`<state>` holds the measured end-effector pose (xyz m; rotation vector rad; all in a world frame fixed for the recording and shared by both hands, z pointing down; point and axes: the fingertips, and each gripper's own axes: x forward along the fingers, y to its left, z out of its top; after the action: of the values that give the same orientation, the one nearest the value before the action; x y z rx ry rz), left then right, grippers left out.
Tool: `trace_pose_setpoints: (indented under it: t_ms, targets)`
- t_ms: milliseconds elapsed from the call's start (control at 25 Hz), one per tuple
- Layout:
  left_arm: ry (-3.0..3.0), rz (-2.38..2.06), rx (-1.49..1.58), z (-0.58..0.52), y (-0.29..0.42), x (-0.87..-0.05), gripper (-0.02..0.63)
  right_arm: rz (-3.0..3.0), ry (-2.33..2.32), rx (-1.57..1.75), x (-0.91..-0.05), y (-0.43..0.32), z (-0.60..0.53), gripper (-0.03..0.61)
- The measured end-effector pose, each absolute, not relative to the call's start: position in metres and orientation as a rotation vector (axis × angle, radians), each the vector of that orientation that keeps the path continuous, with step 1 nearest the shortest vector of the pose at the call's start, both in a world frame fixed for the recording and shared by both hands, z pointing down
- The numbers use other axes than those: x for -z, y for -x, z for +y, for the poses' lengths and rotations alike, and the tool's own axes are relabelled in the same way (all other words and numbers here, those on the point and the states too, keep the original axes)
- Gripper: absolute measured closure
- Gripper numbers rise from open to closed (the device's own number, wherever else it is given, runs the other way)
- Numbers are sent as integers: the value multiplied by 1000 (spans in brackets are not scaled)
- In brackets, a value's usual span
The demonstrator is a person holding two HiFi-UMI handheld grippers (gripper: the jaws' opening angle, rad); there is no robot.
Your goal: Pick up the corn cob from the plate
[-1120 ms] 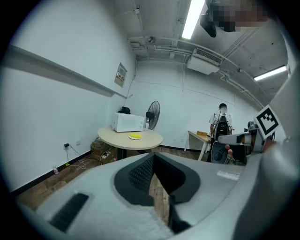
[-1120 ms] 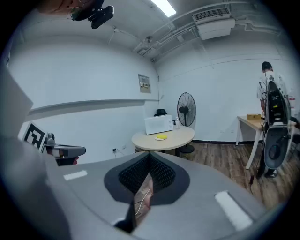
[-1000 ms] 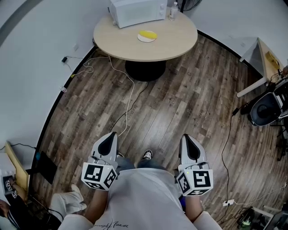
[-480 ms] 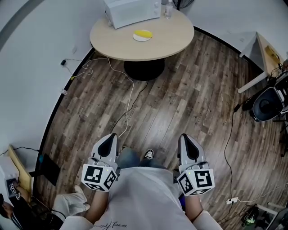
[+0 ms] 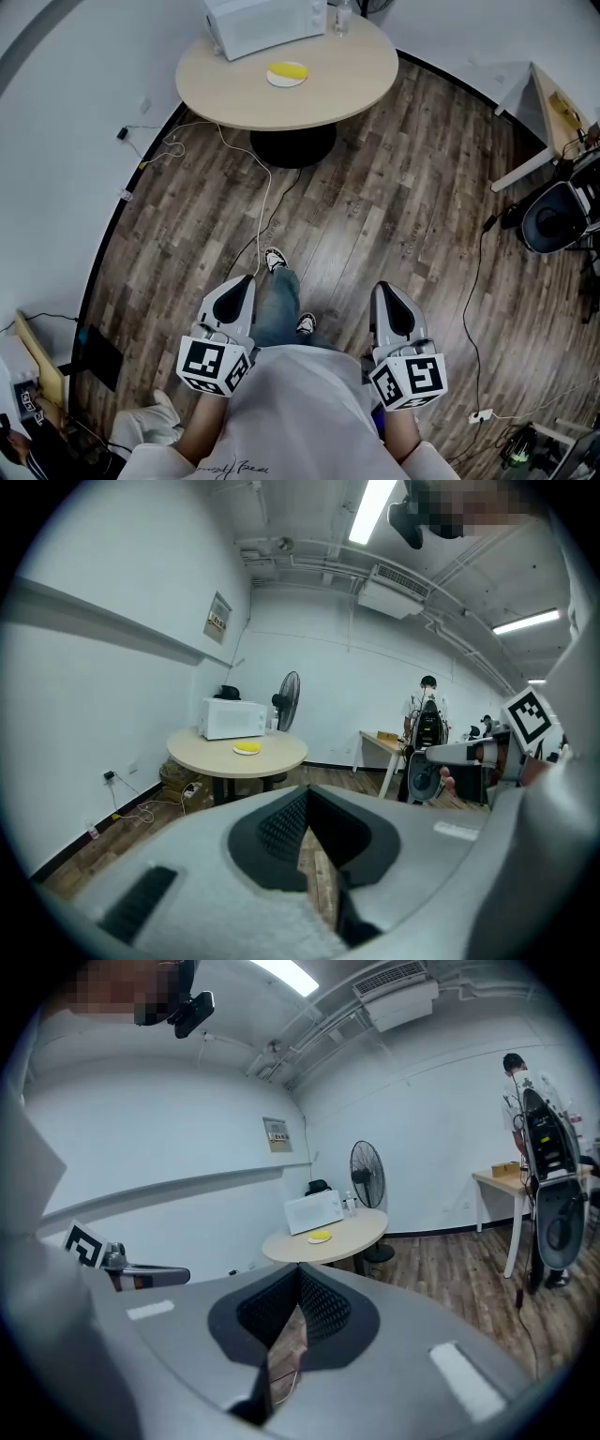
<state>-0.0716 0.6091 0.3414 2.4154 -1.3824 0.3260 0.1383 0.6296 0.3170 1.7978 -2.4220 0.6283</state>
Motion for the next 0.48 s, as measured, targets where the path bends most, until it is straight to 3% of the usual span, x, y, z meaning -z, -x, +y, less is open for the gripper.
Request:
trace_pose_setpoints:
  t_ms: [480]
  targets:
    - [-2452, -1348, -335, 511, 57, -334, 612, -2422, -1726, -558, -310, -131, 541, 568]
